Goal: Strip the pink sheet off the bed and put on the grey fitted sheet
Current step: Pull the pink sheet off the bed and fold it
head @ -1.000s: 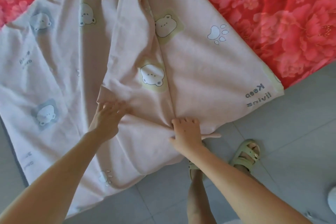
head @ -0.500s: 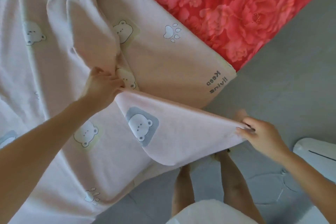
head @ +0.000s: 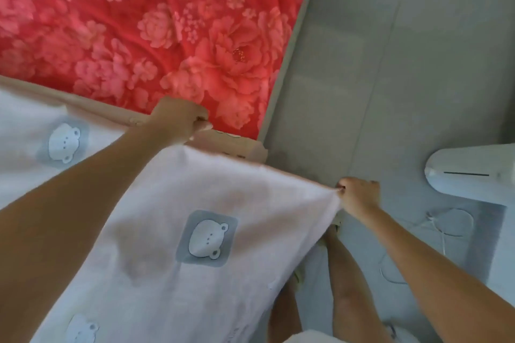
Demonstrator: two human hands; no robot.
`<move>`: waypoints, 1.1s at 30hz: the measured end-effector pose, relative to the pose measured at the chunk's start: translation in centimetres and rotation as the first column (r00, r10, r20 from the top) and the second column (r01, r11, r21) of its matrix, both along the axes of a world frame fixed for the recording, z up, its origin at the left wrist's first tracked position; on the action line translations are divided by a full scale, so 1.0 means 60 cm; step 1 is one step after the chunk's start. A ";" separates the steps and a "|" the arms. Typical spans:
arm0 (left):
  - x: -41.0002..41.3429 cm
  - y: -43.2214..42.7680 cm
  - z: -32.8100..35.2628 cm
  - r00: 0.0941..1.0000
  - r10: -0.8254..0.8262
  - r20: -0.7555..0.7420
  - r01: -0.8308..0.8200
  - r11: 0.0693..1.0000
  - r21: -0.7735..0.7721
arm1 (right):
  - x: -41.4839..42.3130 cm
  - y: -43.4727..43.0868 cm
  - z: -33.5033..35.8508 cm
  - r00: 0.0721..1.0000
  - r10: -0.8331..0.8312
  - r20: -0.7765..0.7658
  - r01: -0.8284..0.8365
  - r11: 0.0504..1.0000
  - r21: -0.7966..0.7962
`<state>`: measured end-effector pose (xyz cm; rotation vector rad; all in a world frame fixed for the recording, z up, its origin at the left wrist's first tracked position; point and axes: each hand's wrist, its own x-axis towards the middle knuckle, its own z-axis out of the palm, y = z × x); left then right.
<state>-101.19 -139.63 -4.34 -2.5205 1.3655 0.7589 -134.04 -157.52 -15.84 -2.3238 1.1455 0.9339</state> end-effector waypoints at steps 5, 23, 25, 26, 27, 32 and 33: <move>-0.030 -0.031 -0.041 0.975 -0.063 -0.213 0.119 0.958 0.261 | 0.028 -0.015 -0.033 0.999 0.027 -0.045 -0.023 0.994 0.105; 0.004 0.018 0.023 1.000 0.015 0.008 -0.015 0.997 -0.081 | 0.082 -0.068 -0.068 0.948 0.017 0.318 -0.046 0.995 0.083; 0.021 0.012 0.014 0.998 0.064 0.014 -0.062 0.991 -0.117 | 0.127 -0.075 -0.078 0.965 0.048 0.257 -0.075 0.993 0.095; 0.023 0.009 0.004 0.997 0.081 0.012 -0.078 0.988 -0.133 | 0.147 -0.076 -0.083 0.976 0.066 0.209 -0.090 0.990 0.106; 0.020 0.004 -0.009 0.996 0.087 -0.003 -0.087 0.986 -0.141 | 0.163 -0.076 -0.088 0.985 0.090 0.151 -0.108 0.987 0.122; 0.004 -0.002 -0.069 0.995 0.067 -0.077 -0.065 0.998 0.020 | 0.218 -0.065 -0.069 0.980 0.187 0.073 -0.197 0.966 0.165; 0.007 0.003 -0.070 0.992 0.113 -0.062 -0.113 0.994 0.002 | 0.227 -0.062 -0.054 0.972 0.205 0.116 -0.221 0.964 0.147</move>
